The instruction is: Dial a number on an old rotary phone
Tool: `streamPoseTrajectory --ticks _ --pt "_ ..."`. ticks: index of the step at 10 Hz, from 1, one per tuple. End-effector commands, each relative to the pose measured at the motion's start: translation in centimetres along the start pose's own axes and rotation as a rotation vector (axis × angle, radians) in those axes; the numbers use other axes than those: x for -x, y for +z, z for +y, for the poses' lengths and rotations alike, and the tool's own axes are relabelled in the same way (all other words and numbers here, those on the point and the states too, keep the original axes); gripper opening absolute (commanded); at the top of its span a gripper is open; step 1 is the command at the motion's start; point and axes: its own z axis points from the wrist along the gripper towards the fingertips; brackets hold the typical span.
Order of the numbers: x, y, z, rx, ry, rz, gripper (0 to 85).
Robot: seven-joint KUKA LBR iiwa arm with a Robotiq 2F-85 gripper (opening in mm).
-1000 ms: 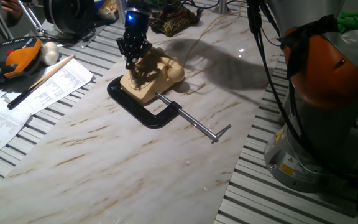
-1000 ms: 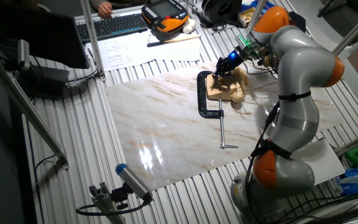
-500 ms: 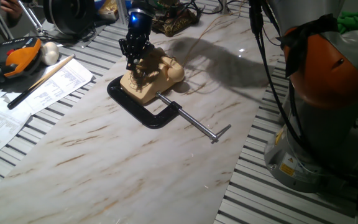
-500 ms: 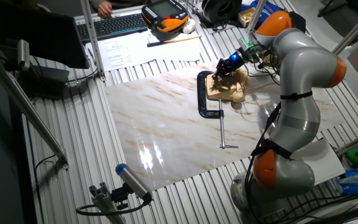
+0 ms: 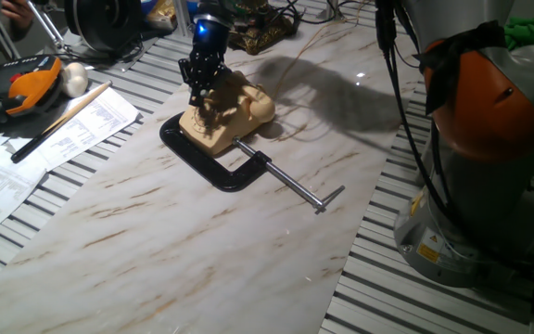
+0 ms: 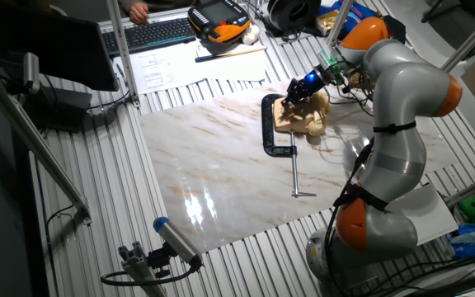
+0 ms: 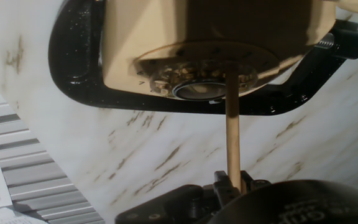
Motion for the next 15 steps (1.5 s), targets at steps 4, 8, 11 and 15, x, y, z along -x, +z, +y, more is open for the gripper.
streamPoseTrajectory --ticks 4,8,11,15 --pt "-0.1 0.2 -0.5 0.003 -0.011 0.043 0.0" --pt "-0.1 0.5 -0.8 0.005 -0.022 0.076 0.0" --pt "-0.1 1.1 -1.2 0.015 -0.026 0.101 0.0" --pt "-0.3 1.4 -1.3 0.026 -0.035 0.106 0.0"
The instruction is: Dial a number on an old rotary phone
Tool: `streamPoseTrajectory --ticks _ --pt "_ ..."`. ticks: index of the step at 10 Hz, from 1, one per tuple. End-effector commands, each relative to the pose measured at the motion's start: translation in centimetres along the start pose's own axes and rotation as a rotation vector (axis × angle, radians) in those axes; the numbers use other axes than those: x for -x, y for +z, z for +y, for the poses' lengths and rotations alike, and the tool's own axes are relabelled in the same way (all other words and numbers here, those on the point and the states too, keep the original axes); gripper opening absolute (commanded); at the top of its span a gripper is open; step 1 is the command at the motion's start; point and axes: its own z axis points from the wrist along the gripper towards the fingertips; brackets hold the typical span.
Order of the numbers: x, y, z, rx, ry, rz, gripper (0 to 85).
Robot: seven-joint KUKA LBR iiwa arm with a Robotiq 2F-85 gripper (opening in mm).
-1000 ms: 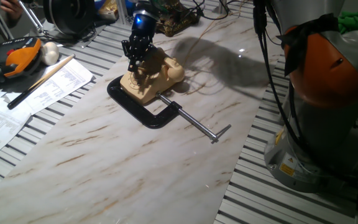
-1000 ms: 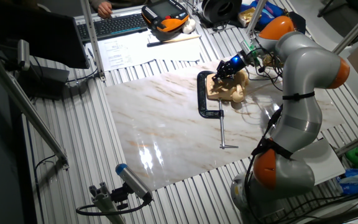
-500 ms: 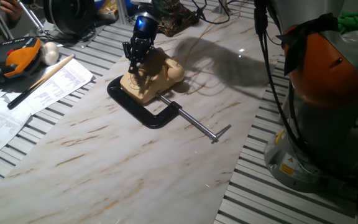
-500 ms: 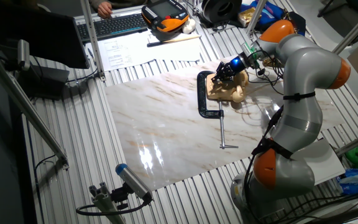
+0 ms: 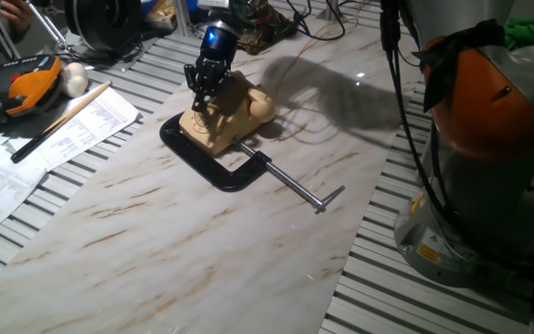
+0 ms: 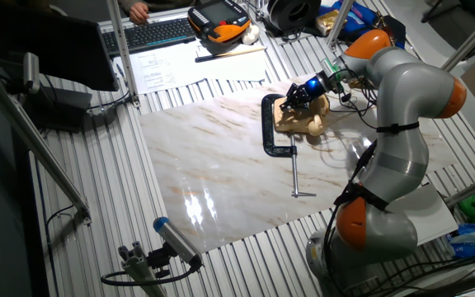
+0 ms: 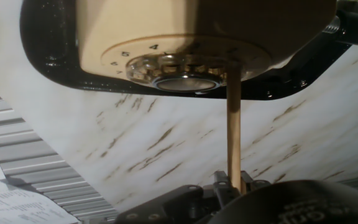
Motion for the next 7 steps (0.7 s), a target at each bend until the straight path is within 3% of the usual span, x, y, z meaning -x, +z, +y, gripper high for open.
streamPoseTrajectory --ticks 1,7 --pt "-0.02 0.11 -0.07 0.002 -0.002 0.000 0.0" --pt "-0.11 0.78 -0.27 0.034 -0.024 0.019 0.0"
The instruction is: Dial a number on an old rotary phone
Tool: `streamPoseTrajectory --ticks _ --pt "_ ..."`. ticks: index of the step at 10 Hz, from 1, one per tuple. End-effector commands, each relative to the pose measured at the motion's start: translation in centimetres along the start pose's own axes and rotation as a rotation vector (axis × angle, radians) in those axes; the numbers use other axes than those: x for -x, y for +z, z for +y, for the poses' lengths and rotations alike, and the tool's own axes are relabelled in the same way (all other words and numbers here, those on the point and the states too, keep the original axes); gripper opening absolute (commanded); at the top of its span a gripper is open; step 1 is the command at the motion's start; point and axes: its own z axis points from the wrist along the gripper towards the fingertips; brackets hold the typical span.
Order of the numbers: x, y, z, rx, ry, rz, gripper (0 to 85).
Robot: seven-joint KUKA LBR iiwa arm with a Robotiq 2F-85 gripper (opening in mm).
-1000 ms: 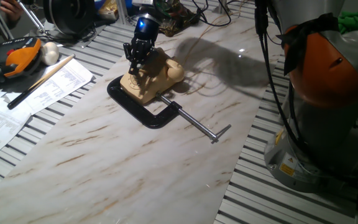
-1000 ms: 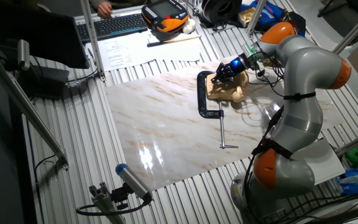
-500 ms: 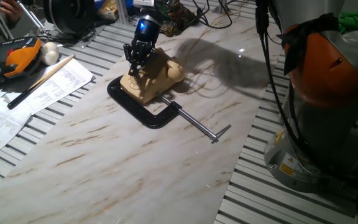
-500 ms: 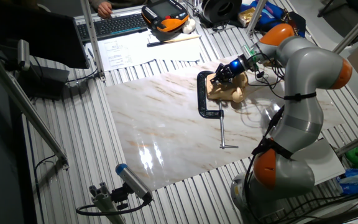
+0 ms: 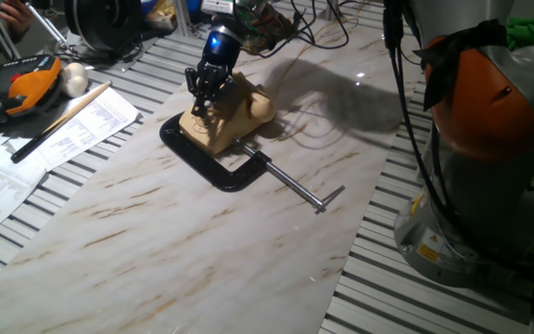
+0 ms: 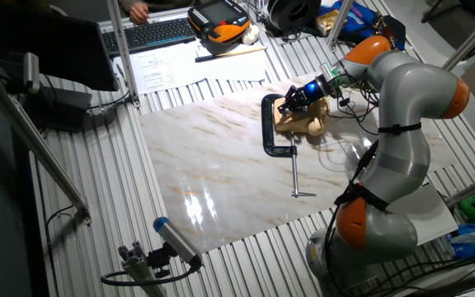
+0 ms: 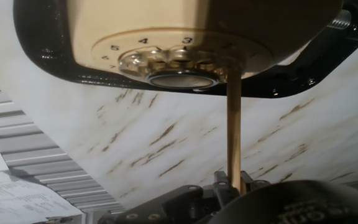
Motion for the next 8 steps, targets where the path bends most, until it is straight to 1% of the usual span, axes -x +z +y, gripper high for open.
streamPoseTrajectory --ticks 1,3,5,8 --pt "-0.09 0.07 0.02 0.008 -0.003 0.001 0.0" --pt "-0.16 0.25 0.03 0.027 -0.017 0.002 0.0" --pt "0.02 0.47 0.12 0.041 -0.037 0.005 0.0" --pt "0.08 0.60 0.24 0.056 -0.042 0.027 0.0"
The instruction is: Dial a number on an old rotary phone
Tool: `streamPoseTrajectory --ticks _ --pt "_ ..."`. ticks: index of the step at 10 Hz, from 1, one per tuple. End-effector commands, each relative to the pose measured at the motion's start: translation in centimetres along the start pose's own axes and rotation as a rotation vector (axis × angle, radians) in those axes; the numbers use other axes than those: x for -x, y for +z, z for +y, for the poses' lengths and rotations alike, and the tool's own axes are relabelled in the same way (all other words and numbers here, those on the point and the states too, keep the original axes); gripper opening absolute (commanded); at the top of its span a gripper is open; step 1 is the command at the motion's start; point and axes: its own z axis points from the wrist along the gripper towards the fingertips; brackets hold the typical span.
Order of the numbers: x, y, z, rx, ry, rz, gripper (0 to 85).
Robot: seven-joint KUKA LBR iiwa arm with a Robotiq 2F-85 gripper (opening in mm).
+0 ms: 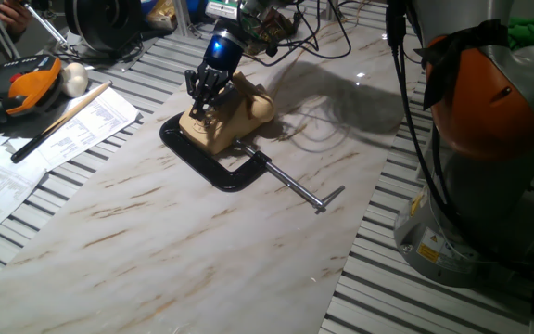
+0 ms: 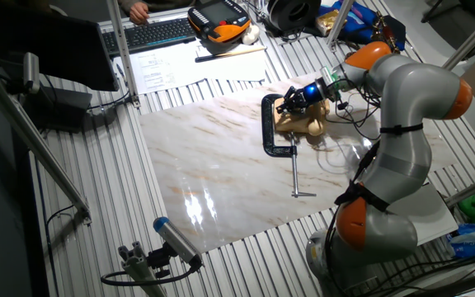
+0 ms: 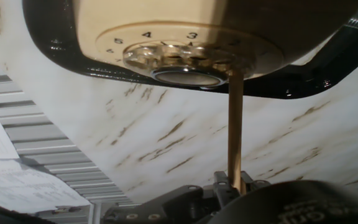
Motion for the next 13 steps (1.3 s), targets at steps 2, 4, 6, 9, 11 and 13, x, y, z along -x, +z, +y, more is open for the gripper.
streamPoseTrajectory --ticks 2,4,6,9,11,13 --pt "-0.1 0.1 0.0 0.010 -0.006 0.007 0.0" --pt "-0.2 0.3 0.0 0.027 -0.016 -0.003 0.0" --pt "-0.1 0.5 0.1 0.038 -0.025 0.001 0.0" --pt "0.0 0.7 0.2 0.053 -0.026 0.009 0.0" --pt "-0.5 0.9 0.2 0.068 -0.028 -0.018 0.0" --pt "-1.6 1.4 0.3 0.013 -0.081 -0.172 0.0"
